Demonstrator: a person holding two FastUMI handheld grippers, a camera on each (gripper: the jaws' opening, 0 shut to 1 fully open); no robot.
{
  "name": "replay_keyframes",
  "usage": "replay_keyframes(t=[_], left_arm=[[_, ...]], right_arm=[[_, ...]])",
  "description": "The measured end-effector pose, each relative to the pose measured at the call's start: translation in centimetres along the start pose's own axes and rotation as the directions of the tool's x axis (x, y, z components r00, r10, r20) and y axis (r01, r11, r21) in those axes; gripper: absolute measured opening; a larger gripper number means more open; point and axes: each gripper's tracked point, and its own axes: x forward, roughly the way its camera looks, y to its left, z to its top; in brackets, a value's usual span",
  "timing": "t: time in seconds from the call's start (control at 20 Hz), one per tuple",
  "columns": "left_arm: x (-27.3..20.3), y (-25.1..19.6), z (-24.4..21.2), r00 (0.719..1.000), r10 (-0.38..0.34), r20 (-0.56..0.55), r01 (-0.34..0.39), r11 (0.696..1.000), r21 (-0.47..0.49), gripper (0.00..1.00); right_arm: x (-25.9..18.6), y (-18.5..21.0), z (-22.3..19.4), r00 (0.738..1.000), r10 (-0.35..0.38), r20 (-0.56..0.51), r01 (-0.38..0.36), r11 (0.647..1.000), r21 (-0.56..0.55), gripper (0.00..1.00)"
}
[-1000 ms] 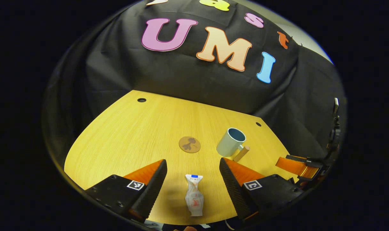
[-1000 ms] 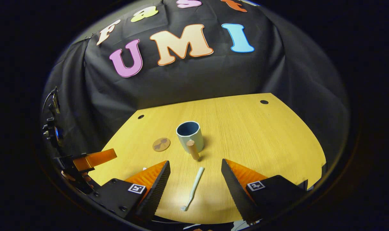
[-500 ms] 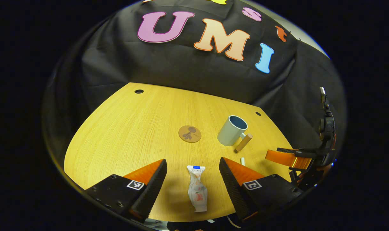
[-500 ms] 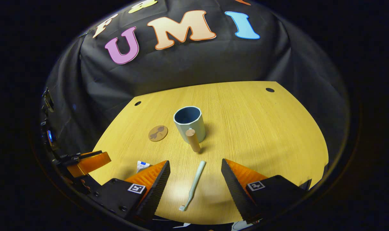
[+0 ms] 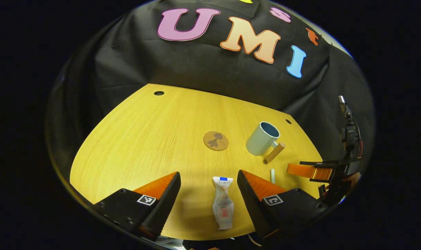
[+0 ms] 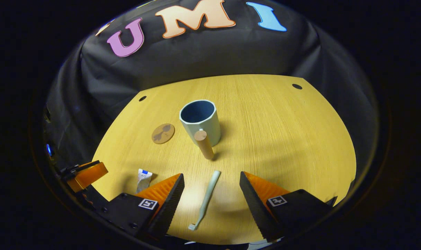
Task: Put the toothbrush and toothpaste on the desktop into the cup, then pick up the cup and place it on the coaster on the desktop.
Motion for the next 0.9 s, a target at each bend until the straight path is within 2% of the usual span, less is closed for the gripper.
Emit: replay_keyframes(t=[0.05, 0.15, 0.2, 0.25, 0.3, 0.35, 0.4, 0.5, 0.55, 0.65, 0.7, 0.9], left_arm=[[0.0, 0.3, -0.1, 1.0, 0.008, -0.004, -0.008, 1.0, 0.001, 0.95], [0.1, 0.8, -0.4, 1.0, 0.018, -0.012, -0.018, 1.0, -0.005, 0.96], [0.2, 0.9, -0.8, 1.0, 0.02, -0.017, -0.021, 1.0, -0.013, 0.95], [0.2, 1.1, -0.9, 0.999, 0.022, -0.022, -0.023, 1.0, -0.021, 0.96], [0.3, 1.2, -1.0, 0.999, 0.025, -0.027, -0.026, 0.999, -0.028, 0.95], [0.3, 1.3, -1.1, 0.999, 0.03, -0.031, -0.031, 0.999, -0.033, 0.95], [0.4, 1.6, -1.5, 0.999, 0.036, -0.036, -0.038, 0.999, -0.036, 0.95], [0.4, 2.0, -2.1, 0.997, 0.05, -0.051, -0.052, 0.998, -0.038, 0.95], [0.4, 2.2, -2.4, 0.997, 0.057, -0.058, -0.059, 0.997, -0.04, 0.95], [0.3, 2.5, -3.0, 0.995, 0.063, -0.074, -0.066, 0.997, -0.049, 0.95], [0.3, 2.6, -3.3, 0.995, 0.065, -0.081, -0.069, 0.996, -0.055, 0.95], [0.5, 3.4, -3.5, 0.992, 0.081, -0.093, -0.088, 0.993, -0.072, 0.95]], right_arm=[[0.4, 0.0, -0.3, 1.0, -0.006, -0.014, 0.006, 1.0, -0.006, 0.94], [1.4, 0.1, -1.0, 0.998, -0.018, -0.061, 0.018, 1.0, -0.013, 0.94], [1.9, 0.1, -1.5, 0.996, -0.026, -0.086, 0.025, 1.0, -0.015, 0.99], [2.4, 0.2, -2.0, 0.993, -0.033, -0.112, 0.031, 0.999, -0.017, 0.99], [2.7, 0.2, -2.3, 0.989, -0.04, -0.14, 0.038, 0.999, -0.017, 0.94], [3.1, 0.1, -2.8, 0.984, -0.048, -0.173, 0.046, 0.999, -0.014, 0.99], [3.6, 0.1, -3.2, 0.979, -0.057, -0.197, 0.056, 0.998, -0.01, 0.94], [4.4, 0.0, -3.7, 0.97, -0.073, -0.23, 0.075, 0.997, -0.002, 0.92], [4.7, -0.1, -3.9, 0.966, -0.078, -0.245, 0.082, 0.997, 0.004, 0.97], [5.3, -0.1, -4.2, 0.959, -0.086, -0.271, 0.094, 0.995, 0.017, 0.96], [5.6, -0.1, -4.4, 0.954, -0.087, -0.287, 0.097, 0.995, 0.021, 0.92], [6.0, 0.3, -4.5, 0.947, -0.091, -0.31, 0.103, 0.994, 0.022, 0.55]])
